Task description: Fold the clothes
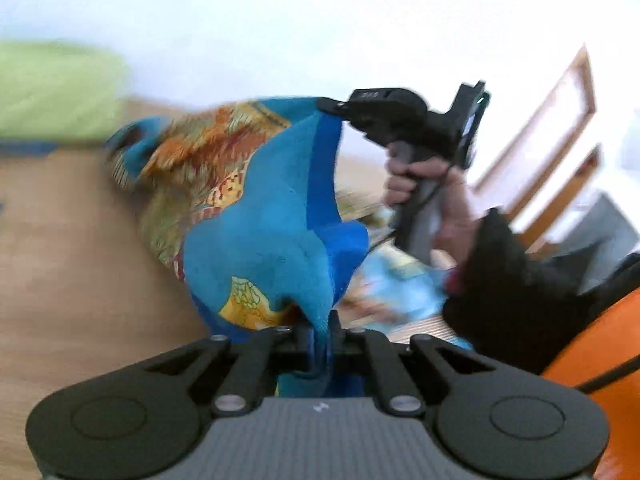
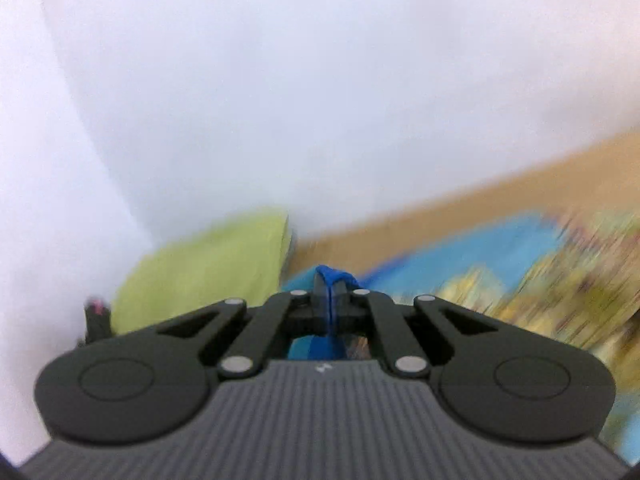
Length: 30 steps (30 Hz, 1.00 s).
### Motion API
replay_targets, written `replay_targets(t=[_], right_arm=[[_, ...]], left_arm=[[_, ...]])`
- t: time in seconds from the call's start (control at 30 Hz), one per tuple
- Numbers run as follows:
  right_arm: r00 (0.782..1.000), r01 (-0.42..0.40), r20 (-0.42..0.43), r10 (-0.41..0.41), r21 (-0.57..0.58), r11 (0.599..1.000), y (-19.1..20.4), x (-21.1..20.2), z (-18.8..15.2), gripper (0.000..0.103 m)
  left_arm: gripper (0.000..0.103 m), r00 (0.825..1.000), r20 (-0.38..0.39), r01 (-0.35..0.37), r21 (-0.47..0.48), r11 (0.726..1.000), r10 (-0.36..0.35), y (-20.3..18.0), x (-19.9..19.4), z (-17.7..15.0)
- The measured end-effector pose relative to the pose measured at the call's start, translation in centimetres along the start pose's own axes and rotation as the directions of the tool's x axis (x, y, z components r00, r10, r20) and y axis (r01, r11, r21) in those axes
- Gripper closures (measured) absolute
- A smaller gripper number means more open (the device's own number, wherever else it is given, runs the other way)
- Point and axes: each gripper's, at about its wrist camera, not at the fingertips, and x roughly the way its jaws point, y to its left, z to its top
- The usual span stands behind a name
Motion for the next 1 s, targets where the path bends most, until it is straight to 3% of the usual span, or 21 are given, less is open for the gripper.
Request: replay_targets(t=[0.1,0.23,0.27,0.37,0.5,0.6,0.67,0.73,0.8,0.87,0.9,1.0], right_arm=[[0.989,-0.029,0.144,0.033,-0.031,0.999,-0.7,-6.0,6.5,0.099],[0.953,-0.039,0.29,0.088,-0.172,0.984,2.7,-12.0,14.7,0.099],[0.952,-0.038,0.29,0.099,-0.209,0.977,4.3,-11.9,15.1,0.099],[0.97,-0.097,0.189,0.153,-0.278,0.956,10.3,-6.5,11.1,0.099],[0.976,-0.182,0.046,0.212,-0.358,0.916,18.1,0.8,5.8,0.099],[0.967,-0.251,-0.064,0.247,-0.407,0.878,24.1,6.2,1.8,0.099],[0.954,-0.299,-0.139,0.265,-0.435,0.85,28.0,9.8,-0.9,0.099],[0.931,-0.365,-0.203,0.304,-0.443,0.819,33.0,14.3,-5.2,0.099],[0.903,-0.425,-0.266,0.338,-0.434,0.795,38.0,18.1,-10.0,0.099],[0.878,-0.467,-0.328,0.349,-0.428,0.774,42.6,21.5,-14.7,0.096],[0.879,-0.46,-0.349,0.324,-0.442,0.77,44.1,22.4,-16.6,0.095],[0.871,-0.459,-0.404,0.28,-0.462,0.759,46.8,23.9,-21.0,0.092]], left_arm=[[0.097,0.988,0.051,0.139,0.076,0.987,-0.143,-5.4,-0.6,2.2],[0.097,0.944,0.1,0.296,0.157,0.942,-0.314,-10.5,-1.7,4.1],[0.097,0.939,0.104,0.31,0.15,0.939,-0.327,-10.5,-1.9,4.1],[0.097,0.932,0.123,0.329,0.113,0.937,-0.342,-9.5,-3.0,3.7],[0.097,0.95,0.206,0.248,-0.047,0.968,-0.233,-2.2,-6.8,2.3],[0.097,0.969,0.247,0.071,-0.212,0.975,-0.016,5.6,-11.3,0.9],[0.097,0.958,0.25,-0.059,-0.316,0.947,0.143,10.6,-14.5,-0.3],[0.097,0.924,0.213,-0.212,-0.405,0.89,0.317,15.4,-17.9,-1.5],[0.097,0.867,0.149,-0.373,-0.439,0.817,0.476,19.0,-20.4,-2.5],[0.096,0.791,0.073,-0.516,-0.453,0.727,0.607,22.0,-21.7,-3.0],[0.094,0.747,0.023,-0.582,-0.461,0.67,0.665,23.5,-22.1,-3.2],[0.085,0.625,-0.083,-0.734,-0.402,0.548,0.776,25.8,-22.6,-3.6]])
